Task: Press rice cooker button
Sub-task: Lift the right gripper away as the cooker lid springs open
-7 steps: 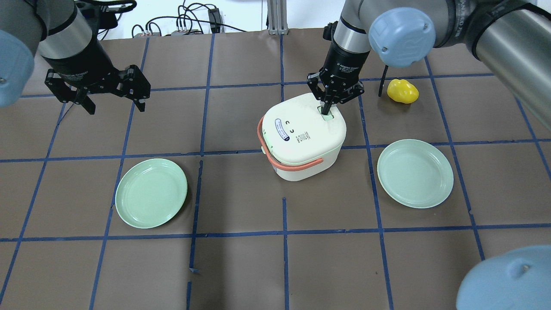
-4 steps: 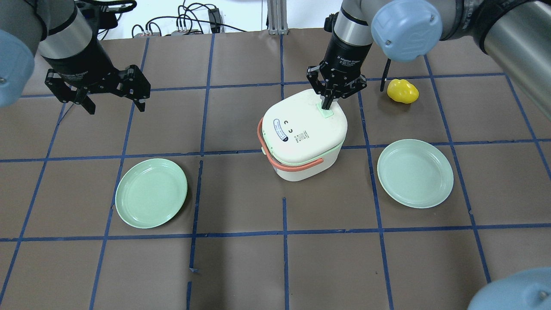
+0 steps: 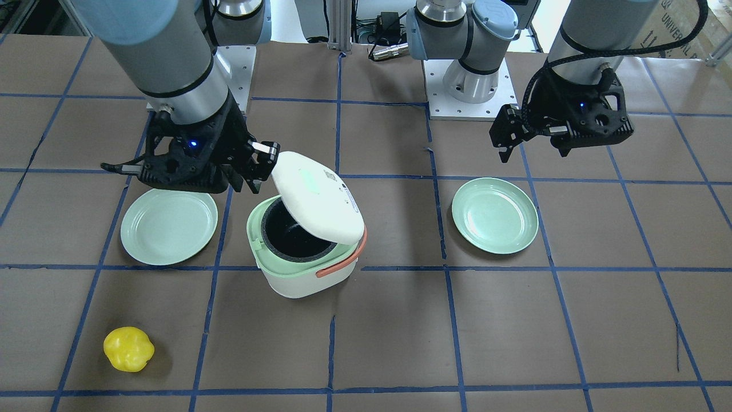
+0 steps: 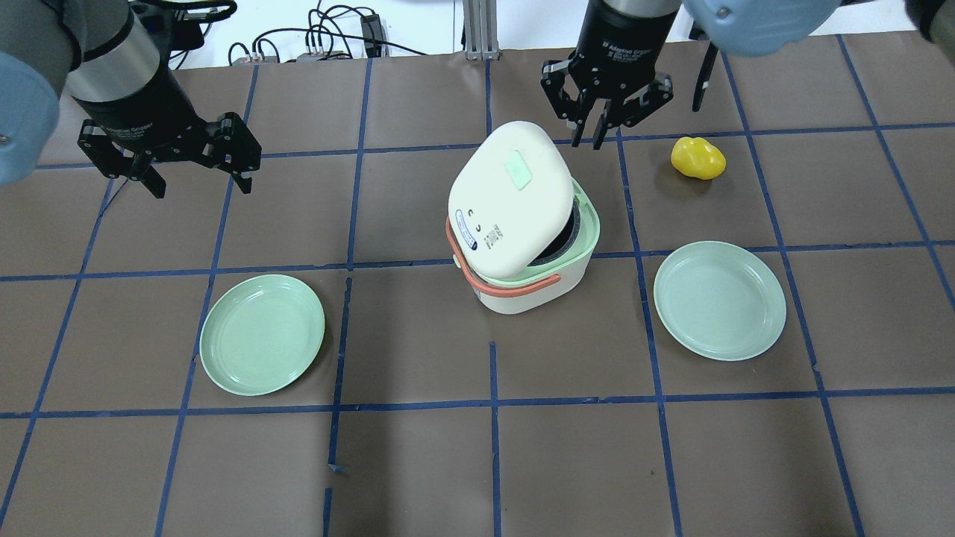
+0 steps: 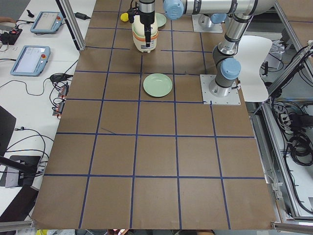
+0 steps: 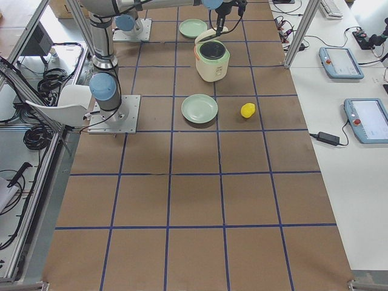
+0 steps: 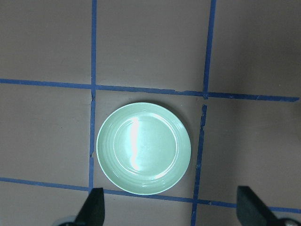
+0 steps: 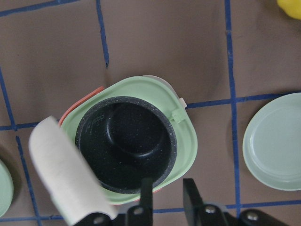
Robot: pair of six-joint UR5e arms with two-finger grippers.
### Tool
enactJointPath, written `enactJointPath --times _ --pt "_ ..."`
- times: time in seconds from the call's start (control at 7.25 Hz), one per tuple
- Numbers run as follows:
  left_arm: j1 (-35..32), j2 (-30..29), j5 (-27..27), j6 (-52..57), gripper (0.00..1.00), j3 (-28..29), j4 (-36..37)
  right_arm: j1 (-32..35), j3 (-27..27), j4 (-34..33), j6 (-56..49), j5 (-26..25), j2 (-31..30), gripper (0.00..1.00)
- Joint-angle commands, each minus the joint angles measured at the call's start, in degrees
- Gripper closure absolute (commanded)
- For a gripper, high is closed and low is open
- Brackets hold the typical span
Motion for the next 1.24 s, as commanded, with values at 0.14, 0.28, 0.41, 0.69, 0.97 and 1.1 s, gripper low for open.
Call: enactJointPath --times 0.14,0.28,0.41,0.69,0.97,1.1 --pt "0.0 0.0 0.1 0.0 0.0 0.0 0.0 -2.7 -0.6 2.8 -9.6 -4.2 -0.4 0.0" --pt "0.0 0.0 0.1 0.0 0.0 0.0 0.0 -3.6 0.0 2.8 -10.6 -4.3 -0.5 0.0" --pt "0.0 0.0 0.1 0.0 0.0 0.0 0.0 -4.6 0.7 2.8 -12.3 -4.3 -1.3 0.0" --pt "0.0 0.0 0.1 0.0 0.0 0.0 0.0 -8.0 3.6 2.7 -18.2 -4.3 -3.3 0.0" --pt "0.0 0.0 0.1 0.0 0.0 0.0 0.0 -8.7 4.5 2.7 -18.2 -4.3 -4.4 0.0" --pt "0.0 0.0 0.1 0.0 0.0 0.0 0.0 -8.5 4.6 2.7 -18.3 -4.2 -4.5 0.0"
